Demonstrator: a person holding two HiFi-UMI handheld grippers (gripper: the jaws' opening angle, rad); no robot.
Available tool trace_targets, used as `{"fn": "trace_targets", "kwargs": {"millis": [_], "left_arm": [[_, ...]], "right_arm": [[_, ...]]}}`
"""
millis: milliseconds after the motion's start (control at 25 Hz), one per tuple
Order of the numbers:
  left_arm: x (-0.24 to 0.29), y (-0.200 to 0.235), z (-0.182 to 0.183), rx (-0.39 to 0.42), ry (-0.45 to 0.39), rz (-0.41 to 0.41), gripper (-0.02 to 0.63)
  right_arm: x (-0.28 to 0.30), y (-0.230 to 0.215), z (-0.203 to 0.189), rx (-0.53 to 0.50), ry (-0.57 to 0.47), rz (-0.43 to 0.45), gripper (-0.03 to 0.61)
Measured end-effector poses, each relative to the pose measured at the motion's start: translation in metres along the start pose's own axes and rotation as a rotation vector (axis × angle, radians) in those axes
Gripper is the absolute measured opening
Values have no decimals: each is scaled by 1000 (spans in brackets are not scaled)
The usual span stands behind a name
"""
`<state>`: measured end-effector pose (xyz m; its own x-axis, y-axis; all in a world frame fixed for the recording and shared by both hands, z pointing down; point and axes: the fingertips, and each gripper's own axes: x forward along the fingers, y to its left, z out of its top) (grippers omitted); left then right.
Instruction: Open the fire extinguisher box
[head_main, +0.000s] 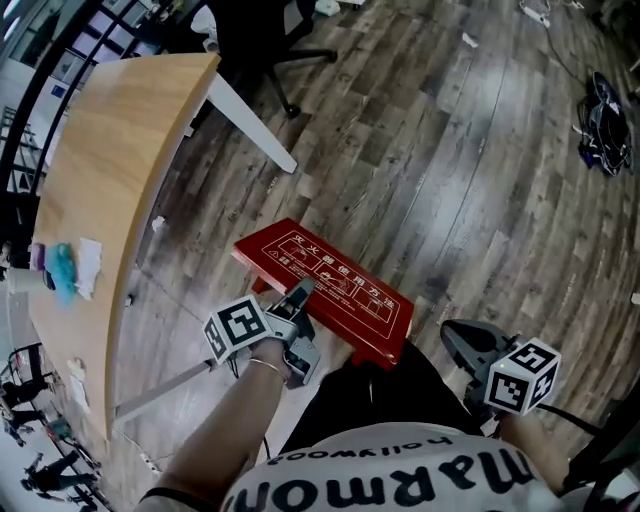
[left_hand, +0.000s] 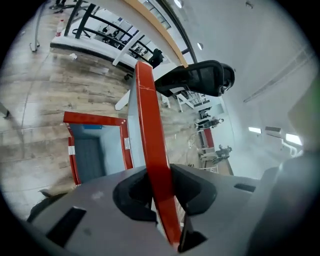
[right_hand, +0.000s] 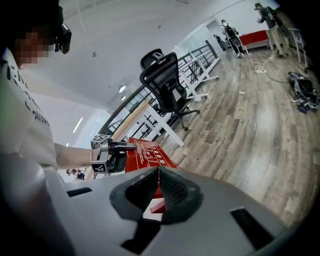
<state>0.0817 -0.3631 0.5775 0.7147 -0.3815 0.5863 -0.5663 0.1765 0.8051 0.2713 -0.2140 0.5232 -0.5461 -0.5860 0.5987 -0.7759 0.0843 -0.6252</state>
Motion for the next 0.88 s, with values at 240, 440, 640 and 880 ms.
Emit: {"fn": "trace_targets", "kwargs": {"millis": [240, 440, 640, 880], "left_arm": [[13, -15, 4, -17, -23, 101, 75], [21, -21, 7, -62, -86, 175, 72], [42, -38, 15, -70, -144, 190, 80], [63, -49, 22, -10, -172, 286, 110]], "right_arm": [[-15, -13, 18, 4, -31, -5, 11], [-23, -25, 21, 24, -33, -7, 10], [-32, -39, 27, 50, -45, -21, 11], [-49, -56, 28, 88, -75, -50, 11]]}}
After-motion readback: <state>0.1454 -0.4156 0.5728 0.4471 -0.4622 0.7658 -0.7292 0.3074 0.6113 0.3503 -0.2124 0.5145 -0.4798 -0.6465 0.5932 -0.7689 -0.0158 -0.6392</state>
